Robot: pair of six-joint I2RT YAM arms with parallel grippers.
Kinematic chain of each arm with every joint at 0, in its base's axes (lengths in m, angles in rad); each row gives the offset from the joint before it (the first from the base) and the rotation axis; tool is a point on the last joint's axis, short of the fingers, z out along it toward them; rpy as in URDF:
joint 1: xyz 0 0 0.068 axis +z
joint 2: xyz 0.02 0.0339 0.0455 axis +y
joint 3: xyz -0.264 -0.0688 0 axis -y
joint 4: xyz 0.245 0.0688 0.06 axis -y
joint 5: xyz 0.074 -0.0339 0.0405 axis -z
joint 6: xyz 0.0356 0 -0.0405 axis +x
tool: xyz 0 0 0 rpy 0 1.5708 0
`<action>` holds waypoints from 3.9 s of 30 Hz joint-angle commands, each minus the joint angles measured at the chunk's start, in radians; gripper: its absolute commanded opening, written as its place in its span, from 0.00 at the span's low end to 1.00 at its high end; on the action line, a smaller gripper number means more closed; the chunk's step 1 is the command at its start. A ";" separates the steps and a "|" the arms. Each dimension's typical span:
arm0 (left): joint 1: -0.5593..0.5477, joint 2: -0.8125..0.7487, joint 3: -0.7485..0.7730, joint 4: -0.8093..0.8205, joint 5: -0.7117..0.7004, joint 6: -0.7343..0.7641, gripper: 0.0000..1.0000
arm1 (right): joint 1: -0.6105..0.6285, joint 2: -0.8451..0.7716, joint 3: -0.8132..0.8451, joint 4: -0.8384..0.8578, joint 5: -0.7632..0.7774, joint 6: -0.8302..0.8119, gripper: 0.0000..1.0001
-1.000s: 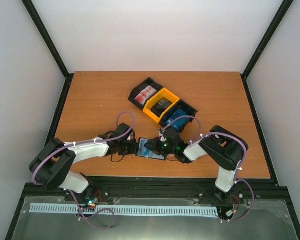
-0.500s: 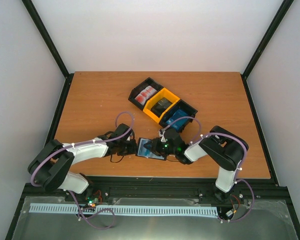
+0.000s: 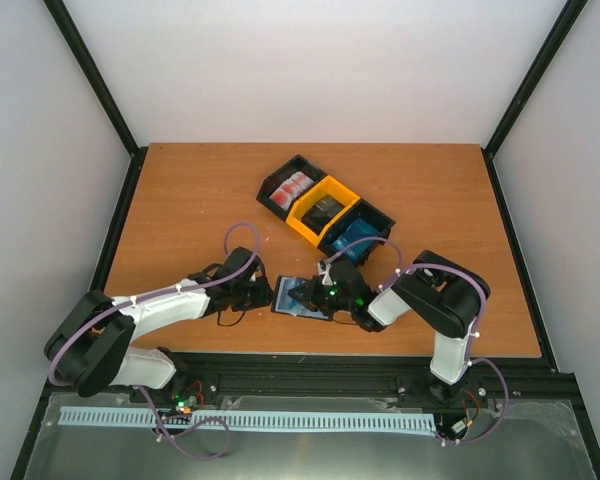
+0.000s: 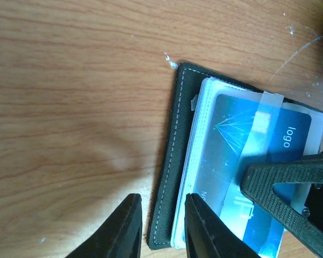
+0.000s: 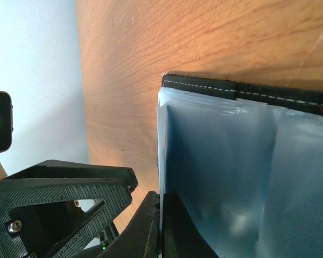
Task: Put the credit cards into the card holder
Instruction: Insert the credit card into the card holder.
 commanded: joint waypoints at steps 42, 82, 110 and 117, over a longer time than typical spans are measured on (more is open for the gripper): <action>0.075 0.036 -0.093 0.332 0.354 -0.087 0.36 | 0.003 0.075 -0.083 0.325 -0.018 0.069 0.10; 0.115 0.093 -0.118 0.374 0.501 -0.066 0.01 | 0.003 0.005 -0.057 0.155 -0.057 0.030 0.31; 0.137 0.058 -0.115 0.312 0.462 0.015 0.01 | 0.000 -0.334 -0.042 -0.341 0.171 -0.165 0.58; 0.138 0.092 -0.053 0.248 0.472 0.106 0.12 | 0.001 -0.438 -0.052 -0.436 0.247 -0.208 0.58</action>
